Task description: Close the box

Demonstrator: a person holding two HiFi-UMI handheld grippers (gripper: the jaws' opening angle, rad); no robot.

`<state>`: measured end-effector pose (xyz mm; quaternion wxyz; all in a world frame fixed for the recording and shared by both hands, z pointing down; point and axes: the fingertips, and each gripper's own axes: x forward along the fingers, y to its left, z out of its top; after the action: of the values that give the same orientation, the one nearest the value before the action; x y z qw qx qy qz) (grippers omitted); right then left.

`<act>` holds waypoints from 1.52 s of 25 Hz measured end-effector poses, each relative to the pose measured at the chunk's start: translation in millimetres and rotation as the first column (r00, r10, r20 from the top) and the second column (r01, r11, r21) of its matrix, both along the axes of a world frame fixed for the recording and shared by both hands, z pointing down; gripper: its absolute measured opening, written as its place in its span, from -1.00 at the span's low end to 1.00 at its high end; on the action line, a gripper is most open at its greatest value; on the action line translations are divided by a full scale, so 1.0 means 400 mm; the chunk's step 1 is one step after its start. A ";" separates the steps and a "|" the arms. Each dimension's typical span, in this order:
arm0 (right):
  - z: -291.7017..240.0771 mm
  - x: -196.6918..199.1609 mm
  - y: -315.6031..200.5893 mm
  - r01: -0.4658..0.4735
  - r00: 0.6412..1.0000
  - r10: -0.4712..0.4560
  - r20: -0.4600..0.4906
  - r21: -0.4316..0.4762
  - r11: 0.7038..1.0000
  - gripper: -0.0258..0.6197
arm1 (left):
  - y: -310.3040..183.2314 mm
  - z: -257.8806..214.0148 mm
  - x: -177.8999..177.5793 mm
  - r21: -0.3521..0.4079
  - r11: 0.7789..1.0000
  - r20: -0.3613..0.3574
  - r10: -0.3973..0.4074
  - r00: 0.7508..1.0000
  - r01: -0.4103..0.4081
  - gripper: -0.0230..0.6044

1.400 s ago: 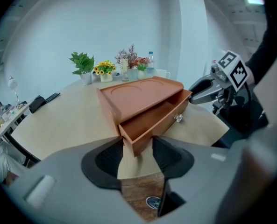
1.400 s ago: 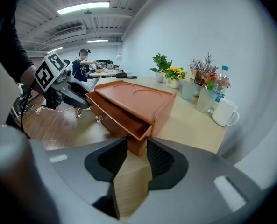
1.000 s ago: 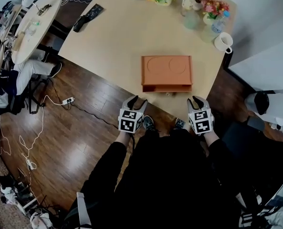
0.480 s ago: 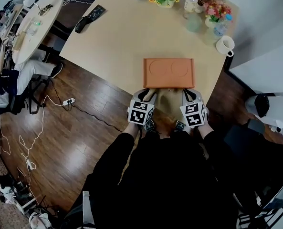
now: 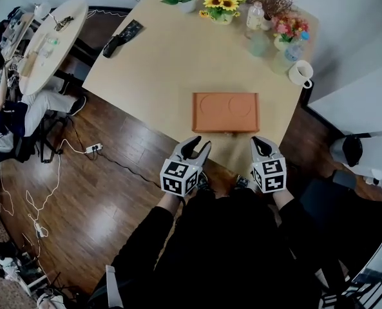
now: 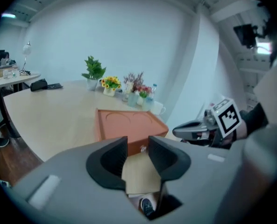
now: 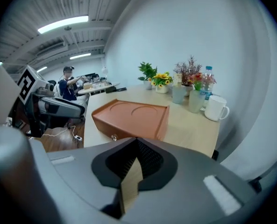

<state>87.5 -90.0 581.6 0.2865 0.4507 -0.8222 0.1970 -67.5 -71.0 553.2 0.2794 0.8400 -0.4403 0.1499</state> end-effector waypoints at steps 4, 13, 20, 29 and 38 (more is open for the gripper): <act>-0.120 0.041 0.001 -0.071 0.994 0.066 0.093 0.056 0.996 -0.92 | 0.009 -0.173 -0.004 0.186 0.982 0.002 0.028 1.000 -0.028 -0.62; -0.539 -0.045 0.095 -0.091 0.978 0.004 0.210 0.408 0.908 -0.92 | 0.121 -0.492 0.004 0.474 0.876 -0.051 0.129 0.990 -0.090 -0.61; -0.761 -0.051 0.242 -0.019 0.945 -0.185 0.269 0.611 0.791 -0.92 | 0.230 -0.669 0.078 0.601 0.799 -0.097 0.079 0.992 -0.005 -0.62; -0.806 0.041 0.387 -0.013 0.865 -0.306 0.398 0.627 0.779 -0.92 | 0.402 -0.703 0.266 0.578 0.810 -0.069 -0.065 0.995 0.093 -0.61; -0.829 0.056 0.435 -0.071 0.898 -0.238 0.369 0.657 0.751 -0.92 | 0.452 -0.729 0.252 0.610 0.789 -0.077 -0.039 0.996 0.078 -0.61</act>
<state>109.8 84.2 250.0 -0.0696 0.4286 -0.9005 -0.0222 33.4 109.7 261.7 0.0104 0.8754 -0.4820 -0.0349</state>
